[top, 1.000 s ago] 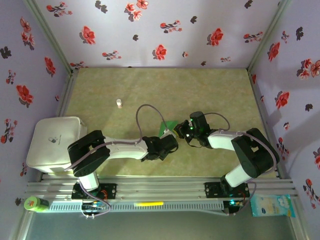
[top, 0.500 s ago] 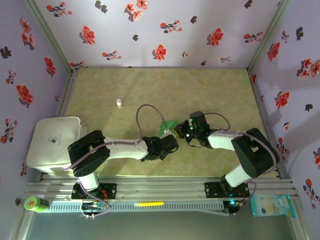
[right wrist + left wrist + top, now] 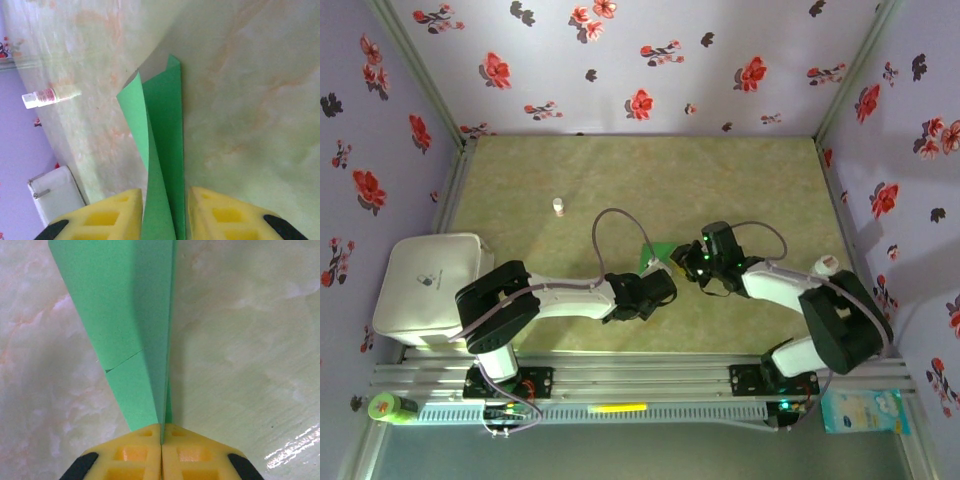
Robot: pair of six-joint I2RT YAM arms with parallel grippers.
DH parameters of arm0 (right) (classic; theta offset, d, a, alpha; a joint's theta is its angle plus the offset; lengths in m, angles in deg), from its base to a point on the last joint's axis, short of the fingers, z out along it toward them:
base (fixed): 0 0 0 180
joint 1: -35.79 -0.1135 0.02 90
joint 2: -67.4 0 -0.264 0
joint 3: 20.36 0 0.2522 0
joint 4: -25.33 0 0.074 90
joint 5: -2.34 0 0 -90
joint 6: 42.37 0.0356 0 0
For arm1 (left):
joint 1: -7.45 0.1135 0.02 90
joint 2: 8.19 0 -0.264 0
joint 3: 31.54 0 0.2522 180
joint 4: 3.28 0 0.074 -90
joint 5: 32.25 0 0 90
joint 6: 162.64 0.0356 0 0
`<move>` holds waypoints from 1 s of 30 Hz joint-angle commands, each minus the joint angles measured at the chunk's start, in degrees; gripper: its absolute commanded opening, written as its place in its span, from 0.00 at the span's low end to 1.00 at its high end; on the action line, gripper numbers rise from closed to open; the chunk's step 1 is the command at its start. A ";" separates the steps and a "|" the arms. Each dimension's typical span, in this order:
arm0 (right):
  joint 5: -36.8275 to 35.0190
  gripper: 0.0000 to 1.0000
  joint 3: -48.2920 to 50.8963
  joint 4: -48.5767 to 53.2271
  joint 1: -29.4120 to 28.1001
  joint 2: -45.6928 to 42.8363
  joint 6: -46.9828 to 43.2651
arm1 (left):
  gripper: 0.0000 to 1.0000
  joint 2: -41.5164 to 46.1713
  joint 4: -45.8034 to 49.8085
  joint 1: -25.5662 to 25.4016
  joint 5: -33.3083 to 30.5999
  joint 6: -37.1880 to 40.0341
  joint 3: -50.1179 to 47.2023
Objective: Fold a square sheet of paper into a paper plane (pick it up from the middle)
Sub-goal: Fold the wing for the fifth time at the center of the table.
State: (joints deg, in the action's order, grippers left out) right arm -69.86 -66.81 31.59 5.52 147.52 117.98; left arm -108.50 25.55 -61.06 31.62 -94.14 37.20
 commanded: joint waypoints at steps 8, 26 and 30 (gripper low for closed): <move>-16.01 0.38 0.00 19.81 1.30 -16.23 -8.39 | 0.07 -0.40 -3.69 1.46 4.81 -5.57 0.05; -13.22 0.37 1.38 17.34 1.34 -14.81 -8.15 | 0.06 -2.70 -5.33 2.67 8.35 -12.43 -0.49; -11.81 0.37 2.15 14.60 1.34 -14.81 -9.63 | 0.06 0.15 -10.24 4.66 15.13 -12.38 -3.06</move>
State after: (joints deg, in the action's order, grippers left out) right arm -82.54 -65.78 48.83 6.55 132.42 110.33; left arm -110.47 18.25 -57.78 40.64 -105.18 36.46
